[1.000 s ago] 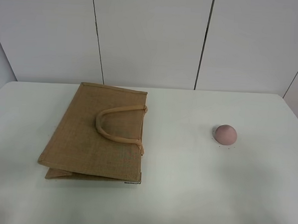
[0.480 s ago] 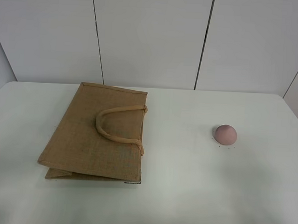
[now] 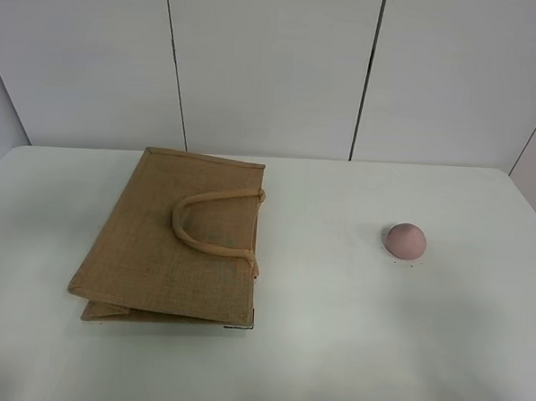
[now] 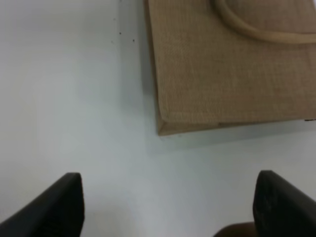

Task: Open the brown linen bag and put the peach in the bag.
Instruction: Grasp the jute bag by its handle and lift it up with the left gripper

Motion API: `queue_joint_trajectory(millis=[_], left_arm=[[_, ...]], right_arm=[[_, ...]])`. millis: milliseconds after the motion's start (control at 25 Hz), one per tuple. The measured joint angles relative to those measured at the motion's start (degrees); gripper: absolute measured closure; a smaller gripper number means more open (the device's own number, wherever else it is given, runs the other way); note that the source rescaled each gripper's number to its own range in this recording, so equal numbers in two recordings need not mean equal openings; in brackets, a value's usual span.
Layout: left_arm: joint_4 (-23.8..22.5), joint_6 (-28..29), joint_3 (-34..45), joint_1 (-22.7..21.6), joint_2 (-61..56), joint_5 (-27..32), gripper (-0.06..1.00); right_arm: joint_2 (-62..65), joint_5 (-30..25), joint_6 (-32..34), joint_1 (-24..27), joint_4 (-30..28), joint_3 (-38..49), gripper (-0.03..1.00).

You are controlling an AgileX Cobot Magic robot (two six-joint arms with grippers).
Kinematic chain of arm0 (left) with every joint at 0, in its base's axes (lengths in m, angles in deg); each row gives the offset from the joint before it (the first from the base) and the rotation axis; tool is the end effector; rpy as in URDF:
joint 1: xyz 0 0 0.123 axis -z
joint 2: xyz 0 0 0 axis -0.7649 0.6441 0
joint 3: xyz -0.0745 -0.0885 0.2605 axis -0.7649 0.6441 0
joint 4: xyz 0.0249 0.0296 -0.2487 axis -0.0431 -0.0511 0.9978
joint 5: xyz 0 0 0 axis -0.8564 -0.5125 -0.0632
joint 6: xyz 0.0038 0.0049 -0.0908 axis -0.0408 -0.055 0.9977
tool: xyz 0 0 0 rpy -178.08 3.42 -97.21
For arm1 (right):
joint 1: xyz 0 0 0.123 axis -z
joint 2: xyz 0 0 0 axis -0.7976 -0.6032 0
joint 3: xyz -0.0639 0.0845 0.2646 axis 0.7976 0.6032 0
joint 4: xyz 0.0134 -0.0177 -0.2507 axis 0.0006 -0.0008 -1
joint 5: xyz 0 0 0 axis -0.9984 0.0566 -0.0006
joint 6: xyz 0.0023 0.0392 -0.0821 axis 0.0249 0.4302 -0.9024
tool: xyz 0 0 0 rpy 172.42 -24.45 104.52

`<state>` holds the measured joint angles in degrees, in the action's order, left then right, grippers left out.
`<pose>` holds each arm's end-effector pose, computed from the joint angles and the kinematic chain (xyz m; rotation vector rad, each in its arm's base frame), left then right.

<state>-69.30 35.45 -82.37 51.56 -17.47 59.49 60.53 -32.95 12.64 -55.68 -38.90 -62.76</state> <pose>0.1134 -0.0057 0.3523 0.0855 2.3641 -0.0290 -0.0029 0.0019 0.2784 -0.1100 2.0070 0.0222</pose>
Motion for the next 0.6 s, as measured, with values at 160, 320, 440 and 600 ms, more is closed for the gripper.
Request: queue_joint_trajectory(millis=[160, 320, 440, 600], left_arm=[[-0.05, -0.33, -8.27, 0.0, 17.31, -3.18, -0.06], [-0.05, -0.39, -17.74, 0.0, 34.19, -5.53, -0.06], [-0.05, 1.02, -24.93, 0.0, 45.59, -5.55, -0.06], [-0.05, 3.58, -32.92, 0.31, 58.57, -5.55, -0.06]], right_arm=[[0.0, 0.0, 0.0, 0.0, 0.0, 0.0, -0.03], [0.0, 0.0, 0.0, 0.0, 0.0, 0.0, -0.03], [0.0, 0.0, 0.0, 0.0, 0.0, 0.0, -0.03], [0.0, 0.0, 0.0, 0.0, 0.0, 0.0, -0.03]])
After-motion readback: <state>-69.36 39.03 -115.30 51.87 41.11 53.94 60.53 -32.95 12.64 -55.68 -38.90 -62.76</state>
